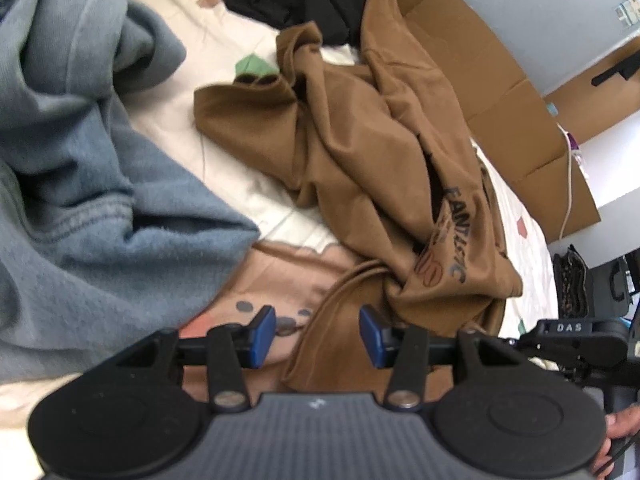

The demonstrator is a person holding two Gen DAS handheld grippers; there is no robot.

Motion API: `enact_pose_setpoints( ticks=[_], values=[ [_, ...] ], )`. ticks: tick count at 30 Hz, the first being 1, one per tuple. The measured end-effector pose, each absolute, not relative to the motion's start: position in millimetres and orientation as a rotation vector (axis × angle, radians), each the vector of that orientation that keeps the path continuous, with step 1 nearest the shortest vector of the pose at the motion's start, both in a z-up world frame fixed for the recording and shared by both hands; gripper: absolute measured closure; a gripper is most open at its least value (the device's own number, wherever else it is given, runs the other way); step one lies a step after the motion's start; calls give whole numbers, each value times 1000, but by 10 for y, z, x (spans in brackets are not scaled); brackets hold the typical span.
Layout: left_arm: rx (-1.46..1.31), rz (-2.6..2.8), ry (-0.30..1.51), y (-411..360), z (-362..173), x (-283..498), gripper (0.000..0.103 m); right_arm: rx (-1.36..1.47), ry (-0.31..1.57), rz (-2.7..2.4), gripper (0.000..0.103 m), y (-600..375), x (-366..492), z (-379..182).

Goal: Fold clothes
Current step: 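Hold the T-shirt with the right tool while the left tool grasps another edge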

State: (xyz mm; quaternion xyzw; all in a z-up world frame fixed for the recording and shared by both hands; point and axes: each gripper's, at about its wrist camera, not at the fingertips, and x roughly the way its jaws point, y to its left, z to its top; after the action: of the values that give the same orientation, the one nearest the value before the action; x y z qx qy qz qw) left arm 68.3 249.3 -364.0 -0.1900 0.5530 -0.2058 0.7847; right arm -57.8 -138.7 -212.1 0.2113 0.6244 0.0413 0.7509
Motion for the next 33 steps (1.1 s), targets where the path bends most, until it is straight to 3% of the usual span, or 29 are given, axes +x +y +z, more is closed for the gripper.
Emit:
enact_pose_setpoints(
  ticks=[18, 33],
  values=[
    [-393, -478, 1145, 2475, -3522, 711, 54, 115, 1346, 247, 95, -2244, -391, -1685],
    [-411, -419, 1069, 2272, -3568, 1123, 38, -267, 1228, 231, 95, -2979, 581, -1225]
  ],
)
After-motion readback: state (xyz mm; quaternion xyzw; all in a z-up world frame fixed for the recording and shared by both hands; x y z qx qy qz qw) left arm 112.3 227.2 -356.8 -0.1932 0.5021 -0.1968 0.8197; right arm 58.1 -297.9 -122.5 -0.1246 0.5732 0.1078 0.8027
